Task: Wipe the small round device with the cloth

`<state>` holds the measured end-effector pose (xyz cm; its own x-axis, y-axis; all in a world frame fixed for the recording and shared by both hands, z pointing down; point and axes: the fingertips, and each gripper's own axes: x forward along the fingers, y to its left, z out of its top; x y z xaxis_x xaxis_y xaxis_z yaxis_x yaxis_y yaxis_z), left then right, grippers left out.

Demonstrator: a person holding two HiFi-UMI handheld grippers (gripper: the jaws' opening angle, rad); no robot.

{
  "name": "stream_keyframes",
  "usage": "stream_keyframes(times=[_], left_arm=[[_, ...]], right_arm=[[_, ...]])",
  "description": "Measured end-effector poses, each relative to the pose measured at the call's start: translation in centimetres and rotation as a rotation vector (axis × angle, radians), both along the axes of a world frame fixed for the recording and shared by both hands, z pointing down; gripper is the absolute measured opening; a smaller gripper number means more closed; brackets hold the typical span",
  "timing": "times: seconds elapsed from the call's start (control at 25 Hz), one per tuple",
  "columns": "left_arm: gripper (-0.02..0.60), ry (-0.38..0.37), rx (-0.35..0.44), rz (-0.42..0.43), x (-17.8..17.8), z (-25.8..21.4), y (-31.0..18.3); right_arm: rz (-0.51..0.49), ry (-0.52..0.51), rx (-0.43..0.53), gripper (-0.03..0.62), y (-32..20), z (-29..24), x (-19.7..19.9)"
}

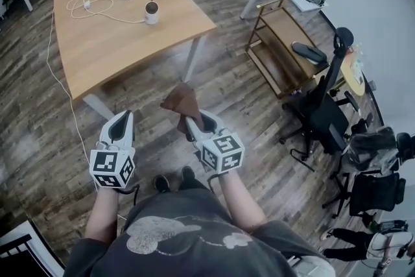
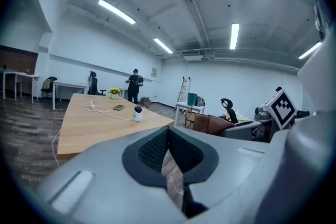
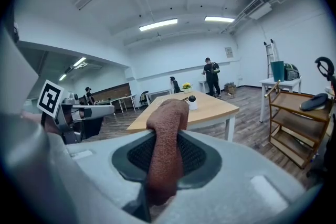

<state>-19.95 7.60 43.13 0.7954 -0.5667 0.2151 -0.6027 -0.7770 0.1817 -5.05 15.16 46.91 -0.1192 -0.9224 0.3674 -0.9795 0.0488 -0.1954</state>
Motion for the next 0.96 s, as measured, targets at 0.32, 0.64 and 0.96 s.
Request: stream_keyframes(times=[0.32, 0.64, 0.96], left_arm=[[0.018, -0.008, 0.011, -0.017, 0.6, -0.6, 1.2], [0.018, 0.000, 0.013, -0.036, 1.4, -1.5, 1.9], [0.018, -0.016, 0.015, -0.026, 1.9, -1.1, 2.6]], right_arm=[[-0.062, 0.031, -0.017, 0.077, 0.5, 0.0, -0.1], [-0.106, 0.057, -0.011, 0.076, 0.4, -1.1, 0.7], [-0.133, 0.072, -0.032, 0.077, 1.1, -0.6, 0.7]])
